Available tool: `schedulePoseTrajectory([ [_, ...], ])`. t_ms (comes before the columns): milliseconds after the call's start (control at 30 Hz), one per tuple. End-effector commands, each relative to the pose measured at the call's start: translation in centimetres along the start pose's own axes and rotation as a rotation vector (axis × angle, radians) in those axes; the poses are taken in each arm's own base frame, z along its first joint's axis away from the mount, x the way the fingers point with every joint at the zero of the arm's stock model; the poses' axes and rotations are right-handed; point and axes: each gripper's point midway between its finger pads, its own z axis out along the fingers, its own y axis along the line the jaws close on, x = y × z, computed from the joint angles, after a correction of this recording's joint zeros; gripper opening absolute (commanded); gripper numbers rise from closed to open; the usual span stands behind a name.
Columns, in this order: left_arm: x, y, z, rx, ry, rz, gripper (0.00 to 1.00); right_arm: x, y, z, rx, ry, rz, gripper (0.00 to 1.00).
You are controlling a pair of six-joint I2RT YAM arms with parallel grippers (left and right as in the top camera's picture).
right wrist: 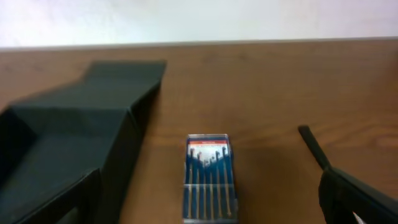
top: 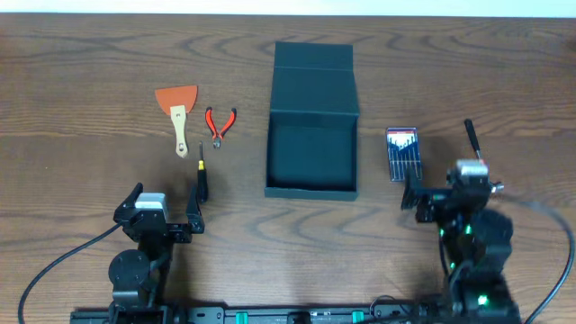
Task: Pack container
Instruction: 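Move the right gripper over the precision screwdriver set case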
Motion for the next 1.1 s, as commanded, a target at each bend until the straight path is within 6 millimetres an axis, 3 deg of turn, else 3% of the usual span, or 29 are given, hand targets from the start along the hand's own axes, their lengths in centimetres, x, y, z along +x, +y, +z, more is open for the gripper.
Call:
schedulePoseTrajectory([
  [0, 0.1, -0.2, 0.0, 0.009, -0.003, 0.015, 0.98, -2.9, 0.3, 0.9, -0.005, 0.068, -0.088, 0.99],
  [300, 0.1, -0.2, 0.0, 0.009, -0.003, 0.015, 0.99, -6.5, 0.4, 3.9, -0.004, 0.401, -0.098, 0.99],
  [567, 0.1, -0.2, 0.0, 0.009, -0.003, 0.015, 0.99, -6.1, -0.3, 6.0, 0.032, 0.544, -0.109, 0.99],
  [733, 0.1, -0.2, 0.0, 0.009, -0.003, 0.015, 0.99, -5.6, -0.2, 5.9, 0.024, 0.566, -0.105, 0.99],
  [867, 0.1, -0.2, 0.0, 0.009, -0.003, 0.015, 0.98, -4.0, -0.7, 5.8, 0.017, 0.637, -0.142, 0.99],
  [1067, 0.1, -0.2, 0.0, 0.009, -0.003, 0.015, 0.99, 1.5, -1.8, 6.8, 0.001, 0.876, -0.149, 0.99],
])
